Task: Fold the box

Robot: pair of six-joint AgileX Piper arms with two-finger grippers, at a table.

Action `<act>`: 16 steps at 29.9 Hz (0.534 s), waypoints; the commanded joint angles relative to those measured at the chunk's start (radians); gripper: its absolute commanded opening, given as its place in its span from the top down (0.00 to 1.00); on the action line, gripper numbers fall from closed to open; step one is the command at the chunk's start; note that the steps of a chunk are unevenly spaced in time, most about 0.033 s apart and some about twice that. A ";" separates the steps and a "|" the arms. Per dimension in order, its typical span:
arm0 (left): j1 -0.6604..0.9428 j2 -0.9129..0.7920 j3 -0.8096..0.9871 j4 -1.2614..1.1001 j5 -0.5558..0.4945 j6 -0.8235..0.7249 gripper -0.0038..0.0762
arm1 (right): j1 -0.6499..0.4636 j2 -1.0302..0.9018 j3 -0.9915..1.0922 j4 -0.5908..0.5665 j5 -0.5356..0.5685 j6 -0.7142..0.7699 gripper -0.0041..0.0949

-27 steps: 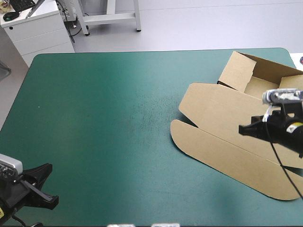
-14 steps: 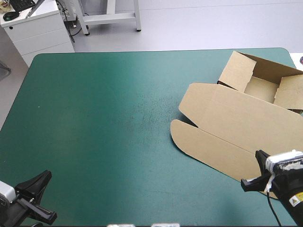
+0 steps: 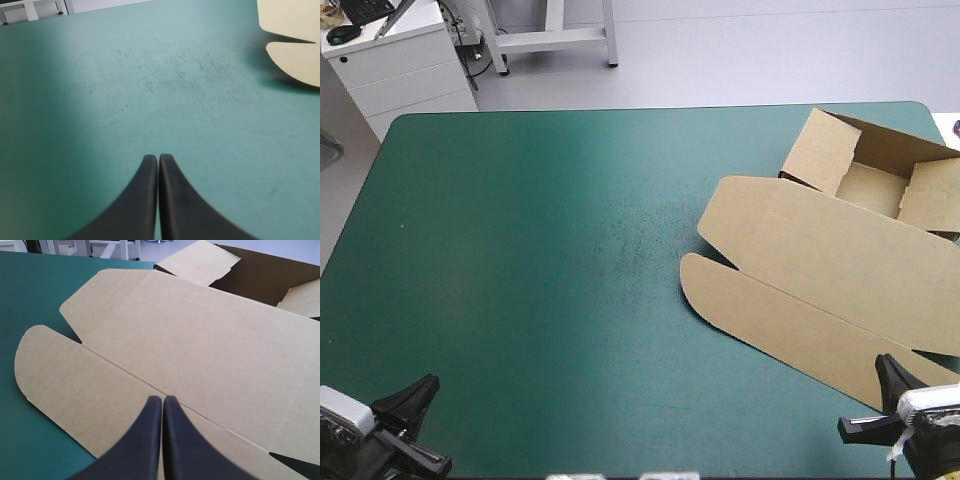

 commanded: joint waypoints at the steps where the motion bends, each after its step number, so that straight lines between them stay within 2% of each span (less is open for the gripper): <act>1: 0.002 -0.014 -0.021 0.022 -0.069 -0.002 0.96 | 0.003 -0.036 -0.021 -0.016 -0.075 0.020 0.96; 16: 0.002 -0.014 -0.021 0.027 -0.067 -0.035 0.96 | 0.003 -0.034 -0.021 -0.012 -0.075 0.023 0.96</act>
